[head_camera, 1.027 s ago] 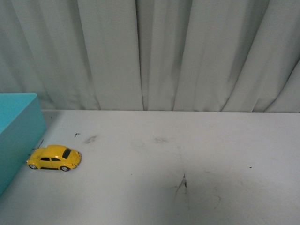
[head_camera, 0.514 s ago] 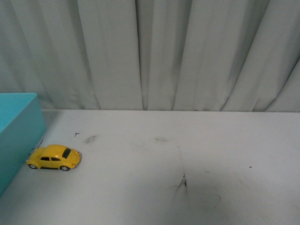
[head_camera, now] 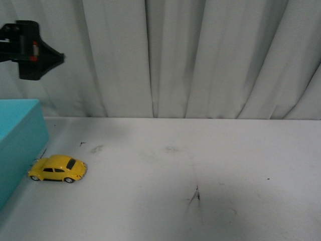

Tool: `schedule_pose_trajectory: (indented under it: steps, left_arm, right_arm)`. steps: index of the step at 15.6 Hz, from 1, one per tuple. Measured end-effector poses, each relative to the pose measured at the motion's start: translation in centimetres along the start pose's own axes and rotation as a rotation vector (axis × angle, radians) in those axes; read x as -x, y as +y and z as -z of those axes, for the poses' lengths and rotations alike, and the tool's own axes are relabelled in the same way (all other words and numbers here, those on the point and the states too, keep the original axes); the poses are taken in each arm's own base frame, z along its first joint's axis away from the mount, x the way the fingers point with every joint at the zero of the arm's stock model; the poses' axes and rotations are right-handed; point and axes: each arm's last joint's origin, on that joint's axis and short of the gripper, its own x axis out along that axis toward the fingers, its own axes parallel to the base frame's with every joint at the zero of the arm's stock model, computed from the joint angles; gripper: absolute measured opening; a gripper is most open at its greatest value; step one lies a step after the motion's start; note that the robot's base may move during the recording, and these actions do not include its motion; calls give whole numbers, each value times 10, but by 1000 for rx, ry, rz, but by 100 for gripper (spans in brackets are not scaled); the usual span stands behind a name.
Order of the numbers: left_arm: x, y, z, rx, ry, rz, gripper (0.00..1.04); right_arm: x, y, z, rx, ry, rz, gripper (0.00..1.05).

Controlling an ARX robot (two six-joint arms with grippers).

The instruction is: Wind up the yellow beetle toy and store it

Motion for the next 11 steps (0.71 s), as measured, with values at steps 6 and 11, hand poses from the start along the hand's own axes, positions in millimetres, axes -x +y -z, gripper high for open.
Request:
schedule_pose_trajectory:
  steps: [6, 11]
  left_arm:
    - [-39, 17, 25, -546, 502, 333, 98]
    - [-66, 26, 38, -949, 703, 481, 98]
  right_arm:
    - [0, 0, 0, 0, 0, 0, 98]
    - [0, 0, 0, 0, 0, 0, 98]
